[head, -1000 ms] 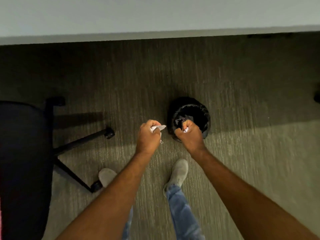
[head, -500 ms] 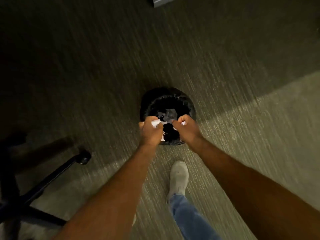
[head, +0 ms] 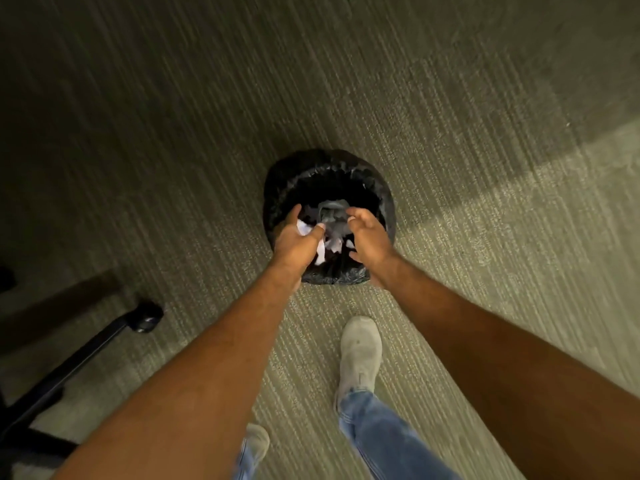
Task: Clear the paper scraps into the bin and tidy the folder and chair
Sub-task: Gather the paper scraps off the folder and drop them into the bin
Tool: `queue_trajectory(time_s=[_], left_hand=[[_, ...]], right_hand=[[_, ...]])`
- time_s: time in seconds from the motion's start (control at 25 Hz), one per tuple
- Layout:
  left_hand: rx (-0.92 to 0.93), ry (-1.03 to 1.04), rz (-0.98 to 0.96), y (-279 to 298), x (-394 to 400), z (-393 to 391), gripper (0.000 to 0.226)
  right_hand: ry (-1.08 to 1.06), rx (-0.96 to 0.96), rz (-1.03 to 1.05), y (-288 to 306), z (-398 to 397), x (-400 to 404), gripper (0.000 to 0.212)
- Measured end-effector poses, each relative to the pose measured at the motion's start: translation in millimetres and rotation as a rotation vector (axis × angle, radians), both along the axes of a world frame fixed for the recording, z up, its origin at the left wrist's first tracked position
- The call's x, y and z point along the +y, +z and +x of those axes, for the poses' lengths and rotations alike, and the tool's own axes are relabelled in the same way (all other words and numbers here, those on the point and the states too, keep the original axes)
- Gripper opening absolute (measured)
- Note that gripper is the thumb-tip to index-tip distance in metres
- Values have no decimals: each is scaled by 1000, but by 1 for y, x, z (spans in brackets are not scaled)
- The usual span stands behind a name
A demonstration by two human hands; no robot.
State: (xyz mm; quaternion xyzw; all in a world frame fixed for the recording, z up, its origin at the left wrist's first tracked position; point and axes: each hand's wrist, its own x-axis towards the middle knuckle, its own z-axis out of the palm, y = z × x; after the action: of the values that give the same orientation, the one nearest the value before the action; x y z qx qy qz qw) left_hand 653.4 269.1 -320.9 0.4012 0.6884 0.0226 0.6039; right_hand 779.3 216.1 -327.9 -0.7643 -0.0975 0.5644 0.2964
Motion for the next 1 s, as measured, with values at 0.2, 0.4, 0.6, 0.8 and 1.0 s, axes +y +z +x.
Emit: queue_trajectory(time_s=[0.2,0.4,0.6,0.8,1.0], left_hand=[[-51,104,4,24,0,-3,57],[-46,76,29,65,-1,-19,49],[-21,25,81,118,-1,-47,42],[20,22,114,180,-7,-93,39],[42,102,161,232,-7,-165,37]], right_hand=[[1,-3,23,16,1,-9,35],[39,-47,31,49,-7,-12,36],[50,-93,65,103,-22,-6,37],[7,-79,127,174,-56,1,34],[85,-123,163,229,-115,13,30]])
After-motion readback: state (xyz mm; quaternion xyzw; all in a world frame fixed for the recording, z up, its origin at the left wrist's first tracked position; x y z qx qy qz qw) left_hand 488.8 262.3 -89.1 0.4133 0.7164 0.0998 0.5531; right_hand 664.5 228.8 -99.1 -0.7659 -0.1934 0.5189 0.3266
